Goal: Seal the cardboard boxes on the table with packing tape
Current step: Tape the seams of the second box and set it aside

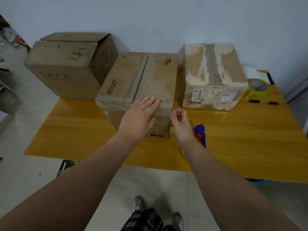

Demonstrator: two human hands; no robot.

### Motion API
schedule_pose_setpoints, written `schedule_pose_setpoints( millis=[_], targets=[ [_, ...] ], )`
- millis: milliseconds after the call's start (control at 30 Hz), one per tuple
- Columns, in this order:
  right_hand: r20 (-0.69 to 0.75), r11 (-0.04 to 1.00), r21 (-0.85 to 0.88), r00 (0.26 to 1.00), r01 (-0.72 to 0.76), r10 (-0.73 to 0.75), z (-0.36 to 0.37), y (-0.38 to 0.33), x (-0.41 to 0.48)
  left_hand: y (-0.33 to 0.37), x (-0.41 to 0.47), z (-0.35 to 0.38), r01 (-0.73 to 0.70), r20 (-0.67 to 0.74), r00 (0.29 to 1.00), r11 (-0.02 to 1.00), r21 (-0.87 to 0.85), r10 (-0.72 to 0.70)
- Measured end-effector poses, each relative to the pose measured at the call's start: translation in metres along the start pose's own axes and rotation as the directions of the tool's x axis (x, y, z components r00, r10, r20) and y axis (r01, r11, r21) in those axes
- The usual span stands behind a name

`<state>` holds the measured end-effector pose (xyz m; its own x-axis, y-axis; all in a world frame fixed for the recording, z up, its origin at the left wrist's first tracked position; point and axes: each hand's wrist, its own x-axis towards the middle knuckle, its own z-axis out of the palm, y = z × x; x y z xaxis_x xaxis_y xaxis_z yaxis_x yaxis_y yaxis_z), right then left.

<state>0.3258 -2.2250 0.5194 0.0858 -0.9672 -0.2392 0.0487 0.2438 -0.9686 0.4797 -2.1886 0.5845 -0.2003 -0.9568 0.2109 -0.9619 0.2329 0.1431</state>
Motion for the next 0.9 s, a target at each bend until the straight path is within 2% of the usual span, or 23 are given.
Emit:
schedule_pose_setpoints(
  millis=[167, 233, 300, 367, 433, 467, 500, 533, 600, 733, 833, 900],
  targets=[
    [0.045, 0.980, -0.174, 0.994, -0.093, 0.102, -0.007, 0.042, -0.009, -0.004, -0.001, 0.002, -0.015, 0.004, 1.000, 1.000, -0.002, 0.015],
    [0.018, 0.972, -0.231, 0.999, -0.042, 0.047, -0.007, 0.037, -0.006, -0.005, 0.000, 0.001, -0.022, 0.010, 1.000, 1.000, -0.002, 0.022],
    [0.069, 0.928, -0.361, 0.995, 0.090, -0.070, -0.007, 0.019, 0.001, -0.006, 0.000, 0.000, -0.025, 0.014, 1.000, 1.000, -0.007, 0.026],
    [0.232, 0.767, -0.598, 0.966, 0.233, -0.112, -0.015, -0.004, 0.009, -0.005, 0.000, -0.001, -0.028, 0.016, 0.999, 1.000, -0.007, 0.028],
    [0.401, 0.495, -0.796, 0.916, 0.350, -0.002, -0.029, -0.020, 0.017, -0.004, 0.000, -0.002, -0.027, 0.022, 0.999, 1.000, -0.005, 0.027],
    [0.451, 0.373, -0.838, 0.891, 0.399, 0.060, -0.035, -0.025, 0.020, -0.005, 0.000, -0.001, -0.028, 0.019, 0.999, 1.000, -0.008, 0.028],
    [0.482, 0.303, -0.847, 0.871, 0.436, 0.093, -0.040, -0.029, 0.022, -0.005, 0.000, -0.001, -0.030, 0.017, 0.999, 0.999, -0.011, 0.030],
    [0.501, 0.296, -0.839, 0.861, 0.457, 0.089, -0.043, -0.034, 0.023, -0.005, 0.000, -0.001, -0.033, 0.016, 0.999, 0.999, -0.013, 0.033],
    [0.505, 0.346, -0.819, 0.861, 0.458, 0.053, -0.040, -0.047, 0.022, -0.005, -0.001, -0.001, -0.036, 0.013, 0.999, 0.999, -0.023, 0.036],
    [0.507, 0.276, -0.826, 0.862, 0.491, -0.013, -0.028, -0.070, 0.021, -0.005, -0.001, -0.001, -0.029, 0.006, 1.000, 0.999, -0.034, 0.029],
    [0.476, 0.294, -0.829, 0.876, 0.476, -0.076, -0.030, -0.076, 0.019, -0.004, -0.002, 0.000, -0.025, 0.002, 1.000, 0.999, -0.042, 0.025],
    [0.465, 0.251, -0.843, 0.879, 0.475, -0.101, -0.031, -0.074, 0.018, -0.004, -0.002, 0.002, -0.018, -0.006, 1.000, 0.999, -0.049, 0.017]
  ],
)
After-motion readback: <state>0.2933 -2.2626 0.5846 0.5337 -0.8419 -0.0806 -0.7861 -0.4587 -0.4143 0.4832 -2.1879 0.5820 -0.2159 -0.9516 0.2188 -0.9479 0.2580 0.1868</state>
